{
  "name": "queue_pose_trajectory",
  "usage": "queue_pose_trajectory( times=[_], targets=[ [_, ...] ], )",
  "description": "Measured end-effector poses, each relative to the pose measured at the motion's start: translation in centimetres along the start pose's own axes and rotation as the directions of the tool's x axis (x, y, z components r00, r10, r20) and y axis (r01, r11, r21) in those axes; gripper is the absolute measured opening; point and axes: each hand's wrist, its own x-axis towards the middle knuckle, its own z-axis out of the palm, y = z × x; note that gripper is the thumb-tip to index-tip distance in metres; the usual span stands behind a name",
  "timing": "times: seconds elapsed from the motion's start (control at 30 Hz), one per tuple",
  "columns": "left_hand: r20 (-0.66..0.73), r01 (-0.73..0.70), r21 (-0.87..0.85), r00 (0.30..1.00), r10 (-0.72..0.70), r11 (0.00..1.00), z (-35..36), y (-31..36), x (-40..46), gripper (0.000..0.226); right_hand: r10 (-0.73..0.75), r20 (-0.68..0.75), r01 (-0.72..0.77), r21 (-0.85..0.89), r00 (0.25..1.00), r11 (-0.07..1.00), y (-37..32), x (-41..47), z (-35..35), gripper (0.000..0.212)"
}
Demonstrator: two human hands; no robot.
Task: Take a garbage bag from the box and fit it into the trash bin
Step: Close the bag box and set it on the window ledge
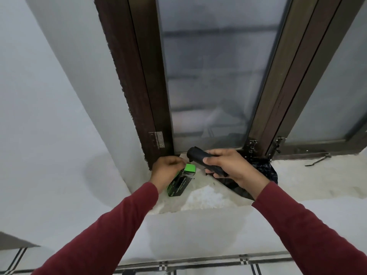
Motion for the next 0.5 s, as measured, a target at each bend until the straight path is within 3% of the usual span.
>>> queue_pose_trajectory(
  times=[0.1, 0.2, 0.37, 0.5],
  targets=[
    [0.037, 0.012, -0.042, 0.999, -0.01, 0.999, -0.5, -0.4, -0.4, 0.015, -0.081, 0.046, 0.089, -0.204, 0.996, 0.975, -0.7, 0.4, 0.4, 0.04],
    [0.097, -0.003, -0.096, 0.995, 0.012, 0.995, -1.5, -0.8, -1.0, 0.028, -0.149, 0.074, 0.166, -0.459, 0.986, 0.873, -1.5, 0.8, 1.0, 0.04],
    [0.105, -0.035, -0.155, 0.993, 0.051, 0.987, -2.0, -2.1, -1.3, 0.074, -0.287, 0.184, 0.323, -0.755, 0.94, 0.571, -2.6, 1.4, 1.9, 0.041],
    [0.086, -0.06, -0.141, 0.994, 0.073, 0.988, -1.9, -1.9, -1.6, 0.076, -0.262, 0.299, 0.366, -0.892, 0.918, 0.265, -3.2, 1.8, 2.9, 0.042]
  ],
)
